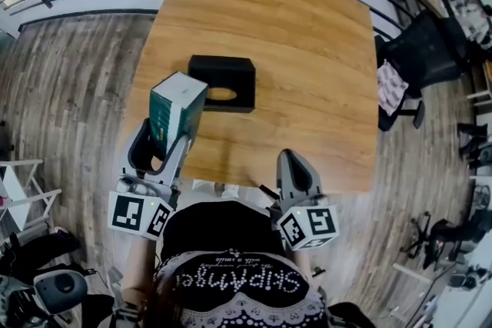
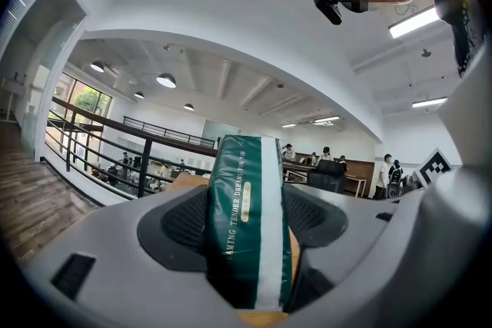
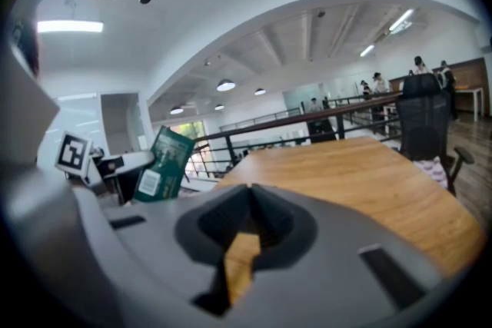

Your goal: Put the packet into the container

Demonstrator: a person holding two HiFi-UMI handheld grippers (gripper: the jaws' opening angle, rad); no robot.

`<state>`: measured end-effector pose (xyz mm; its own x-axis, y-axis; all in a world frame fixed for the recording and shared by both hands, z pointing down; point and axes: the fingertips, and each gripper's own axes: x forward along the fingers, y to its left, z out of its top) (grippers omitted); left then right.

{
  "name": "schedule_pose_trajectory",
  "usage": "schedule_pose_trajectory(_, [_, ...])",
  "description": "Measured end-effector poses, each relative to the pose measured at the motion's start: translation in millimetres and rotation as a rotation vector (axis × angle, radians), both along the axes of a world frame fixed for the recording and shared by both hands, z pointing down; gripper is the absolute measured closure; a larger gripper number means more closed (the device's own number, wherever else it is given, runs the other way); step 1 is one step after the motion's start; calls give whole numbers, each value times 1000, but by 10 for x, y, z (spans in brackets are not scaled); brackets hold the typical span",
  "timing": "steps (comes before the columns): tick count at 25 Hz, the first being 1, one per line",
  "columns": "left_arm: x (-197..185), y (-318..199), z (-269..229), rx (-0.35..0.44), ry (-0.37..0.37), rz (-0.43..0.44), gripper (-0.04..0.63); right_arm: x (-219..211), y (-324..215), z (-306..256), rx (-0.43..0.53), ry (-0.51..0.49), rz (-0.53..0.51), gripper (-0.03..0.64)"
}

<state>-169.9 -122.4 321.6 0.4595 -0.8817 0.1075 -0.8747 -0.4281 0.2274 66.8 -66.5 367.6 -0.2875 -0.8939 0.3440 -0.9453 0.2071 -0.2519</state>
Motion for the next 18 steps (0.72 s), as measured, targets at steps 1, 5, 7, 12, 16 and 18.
schedule_pose_trajectory(1, [-30, -32, 5, 0, 2, 6, 261, -25, -11, 1, -2, 3, 8, 578])
schedule_pose_trajectory(5, [-108, -121, 43, -7, 5, 32, 261, -92, -21, -2, -6, 9, 39, 578])
schedule_pose_trajectory(7, [-131, -146, 64, -8, 3, 45, 261, -121, -10, 13, -9, 9, 51, 578])
schedule_pose_trajectory(12, [-130, -135, 94, -18, -4, 55, 261, -134, 49, 47, -23, 2, 62, 578])
schedule_pose_trajectory(16, [-113, -85, 102, -27, -10, 41, 261, -78, 58, 37, -21, -3, 59, 578])
schedule_pose_trajectory(18, [-89, -65, 98, -28, -13, 31, 261, -23, 55, 30, -17, -6, 58, 578])
